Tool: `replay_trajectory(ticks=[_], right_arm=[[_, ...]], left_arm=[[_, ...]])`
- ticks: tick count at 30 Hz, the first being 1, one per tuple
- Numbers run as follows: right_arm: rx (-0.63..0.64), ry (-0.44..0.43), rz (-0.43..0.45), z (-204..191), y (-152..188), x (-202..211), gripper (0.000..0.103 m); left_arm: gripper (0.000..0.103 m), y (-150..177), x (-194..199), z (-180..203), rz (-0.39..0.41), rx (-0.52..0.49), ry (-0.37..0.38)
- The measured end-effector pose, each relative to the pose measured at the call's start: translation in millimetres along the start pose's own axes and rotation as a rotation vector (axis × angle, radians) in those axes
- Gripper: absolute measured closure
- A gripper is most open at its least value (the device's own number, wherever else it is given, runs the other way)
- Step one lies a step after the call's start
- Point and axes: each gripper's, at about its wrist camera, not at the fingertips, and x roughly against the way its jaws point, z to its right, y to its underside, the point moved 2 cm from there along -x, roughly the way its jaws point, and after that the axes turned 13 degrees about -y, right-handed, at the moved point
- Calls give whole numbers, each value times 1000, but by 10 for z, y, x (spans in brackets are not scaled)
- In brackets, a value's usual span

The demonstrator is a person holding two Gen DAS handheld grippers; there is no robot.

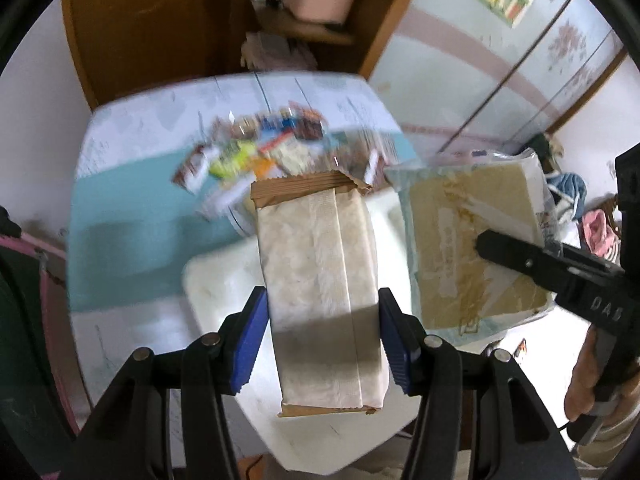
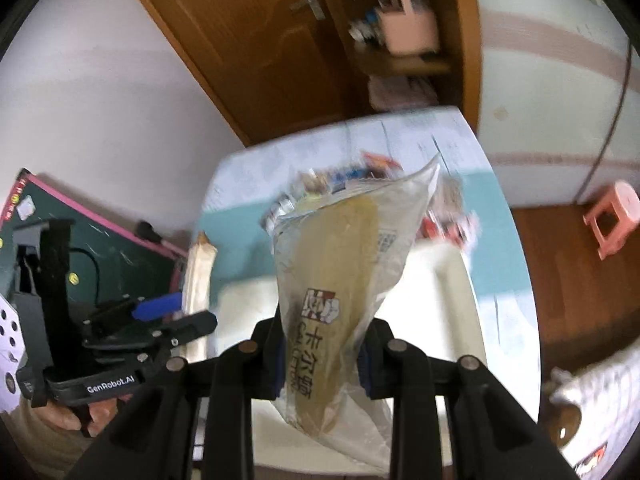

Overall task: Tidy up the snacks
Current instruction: 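Lower the paper cake and bread loaf into the white tray and open both tools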

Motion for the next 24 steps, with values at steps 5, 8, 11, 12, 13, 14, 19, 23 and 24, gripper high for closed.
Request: replay_trajectory(ticks=[5,8,11,12,13,14,19,23,24], right_arm=[[-62,56,-82,263,314,-181,75],[-73,66,-119,326,376,-263,72],[-66,111,-150,343,446,-288,69],[-53,122,-152,338,458,-284,65],[-36,128,-150,325,474,-269,63],[-19,129,-141,286,468,-242,59],[67,164,-110,134,391,-92,48],[117,156,-79,14,352,12,44],[129,162,-74,-12,349,34,43]], left_arm=[[50,146,-193,181,-31,-27,-50],[41,179,-225,249,-23,-40,-86],[14,186,-176,264,-2,-21,-85],[14,185,-128,256,13,-5,-78],[14,173,-106,248,21,2,-77],[13,170,-77,239,27,9,-78],[7,157,97,170,58,56,-101],[7,166,207,135,83,69,-113],[7,169,223,126,87,69,-121]])
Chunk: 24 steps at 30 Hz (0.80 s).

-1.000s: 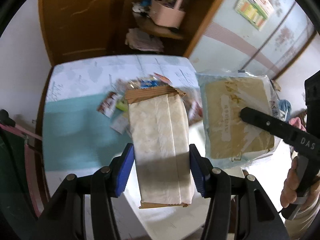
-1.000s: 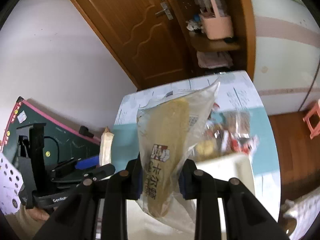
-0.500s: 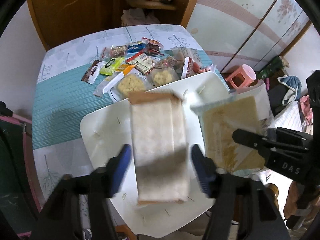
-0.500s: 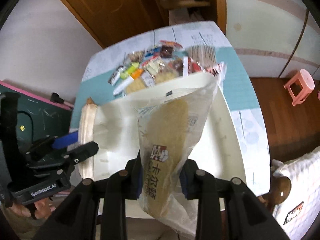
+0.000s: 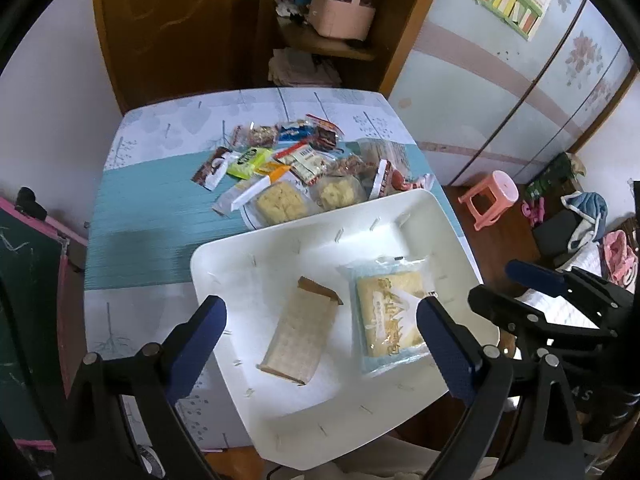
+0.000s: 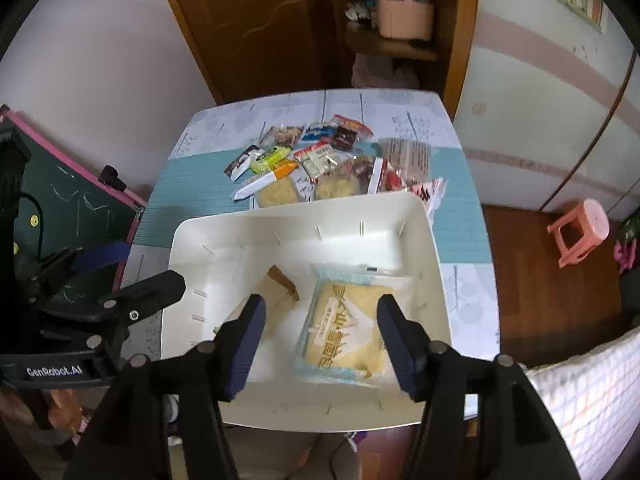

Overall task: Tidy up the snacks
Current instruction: 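Lower the paper cake and bread loaf into the white tray and open both tools, then grasp the red sausage pack with the left tool while the right tool grasps a clear printed bag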

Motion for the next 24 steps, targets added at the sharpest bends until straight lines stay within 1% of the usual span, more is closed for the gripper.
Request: replay_trajectory(ticks=[4,6,11,17,24], right_arm=[[12,-2,23,-33,-9,66,37],[7,1,29,-23,-24,82,32],[1,17,52,-10,-57,144,28],[-6,33,66,-6,-120,214,27],[7,111,74,-25,-199,230,27]], left_arm=[[7,-8,42,-21,9,2,-28],[7,-10,46,-34,9,2,-41],[7,-40,35,-83,1,10,-58],[7,-110,40,-128,11,1,-70],[7,-234,74,-190,50,-27,-68]])
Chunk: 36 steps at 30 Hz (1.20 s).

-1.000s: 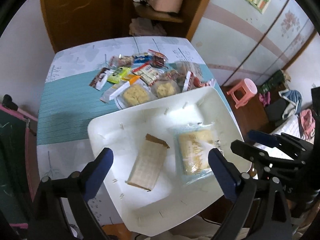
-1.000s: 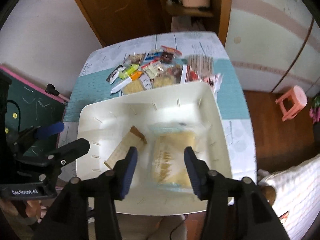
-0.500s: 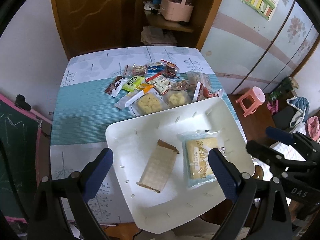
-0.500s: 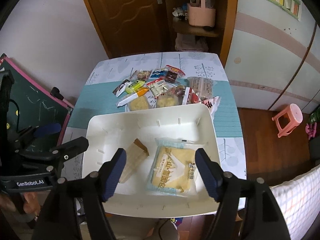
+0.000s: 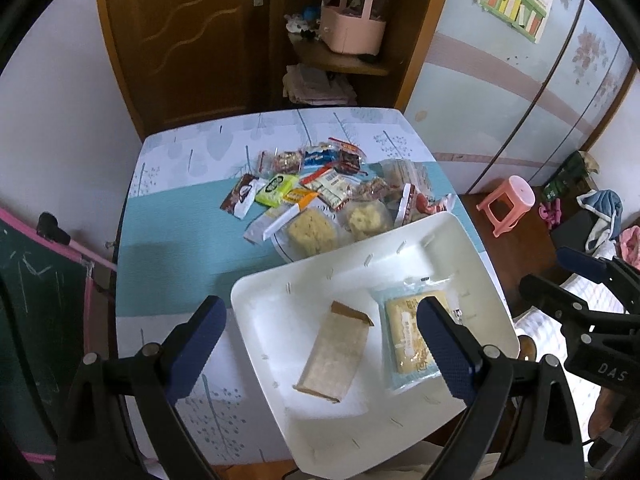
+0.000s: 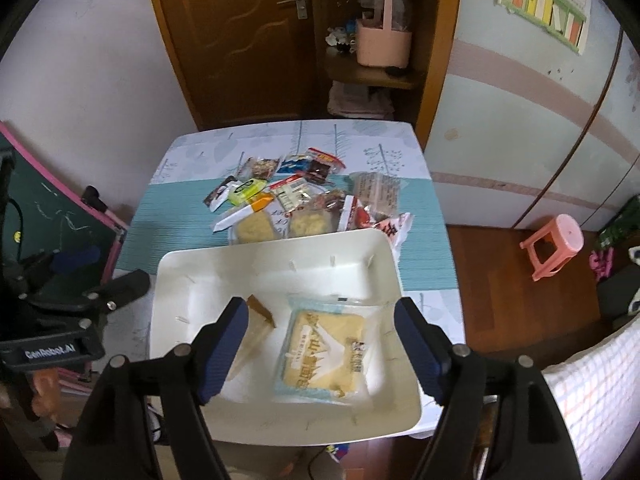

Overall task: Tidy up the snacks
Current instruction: 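Grasp the red sausage pack with the left tool while the right tool grasps a clear printed bag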

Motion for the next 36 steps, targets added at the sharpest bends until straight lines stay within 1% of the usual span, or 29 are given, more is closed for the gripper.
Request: replay_trajectory(ticks=[2,4,8,12,19,23,26,31,34,36], right_arm=[[-5,14,4,-7,-17,-1,27],[-28,0,10,2,-35,3,27],[-85,20,47,50,-72,57,28],[-112,14,60,38,-98,76,28],[-106,6,75,-79,-111,115,28],[-101,23,76,-52,-140,126,28],[-126,11,76,66,-197,105,28],[-174,-10,78,395,-338,-6,28],[-198,-32,69,621,-441,-125,28],[-219,-62,56,797,-530,-238,28]], left_arm=[[7,-32,8,-21,6,-3,4],[7,-63,13,-46,14,-10,7],[7,-107,34,-84,36,-34,2],[7,-131,43,-119,35,-51,28],[7,-223,30,-111,13,-66,56],[7,-304,-1,-33,18,-75,47],[7,-368,-45,47,11,-81,42],[7,-482,-166,233,-8,-82,29],[7,-558,-314,402,-35,-84,27],[7,-602,-425,519,-49,-85,27]])
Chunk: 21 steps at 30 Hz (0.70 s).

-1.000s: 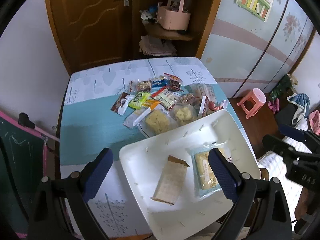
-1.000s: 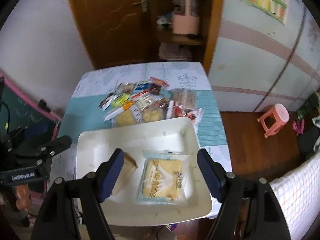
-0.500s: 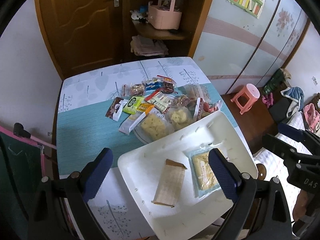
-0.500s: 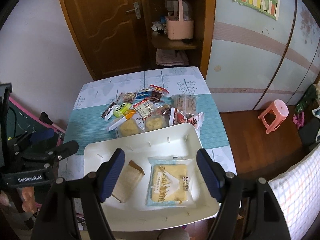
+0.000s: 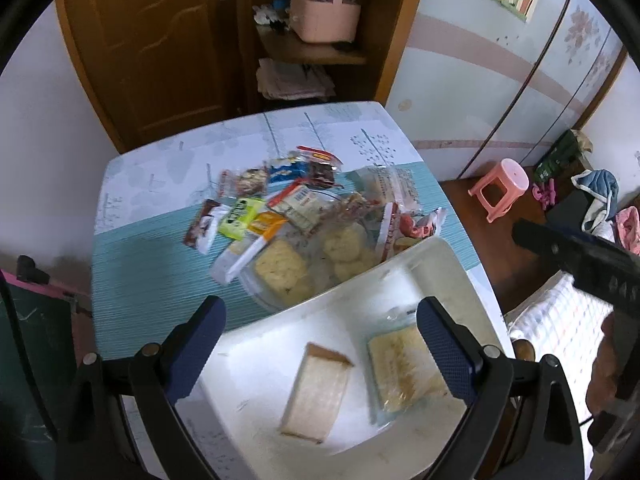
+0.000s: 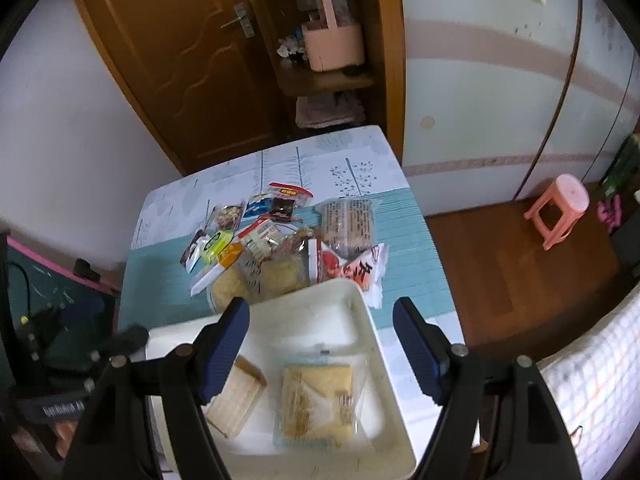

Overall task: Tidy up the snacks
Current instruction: 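Grasp the red sausage pack with the left tool while the right tool grasps a clear printed bag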

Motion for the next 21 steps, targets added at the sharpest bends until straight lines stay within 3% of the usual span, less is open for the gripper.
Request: replay_trajectory(ticks=[13,21], right_arm=[[-29,-52,-190,912,-795,-1168,28],[-24,-83,-353,997,-1013,-2140,28]], left_arm=[[7,-459,-1042,1026,-89,-53,10],[8,-543,-1464,1219,-166,8,44]])
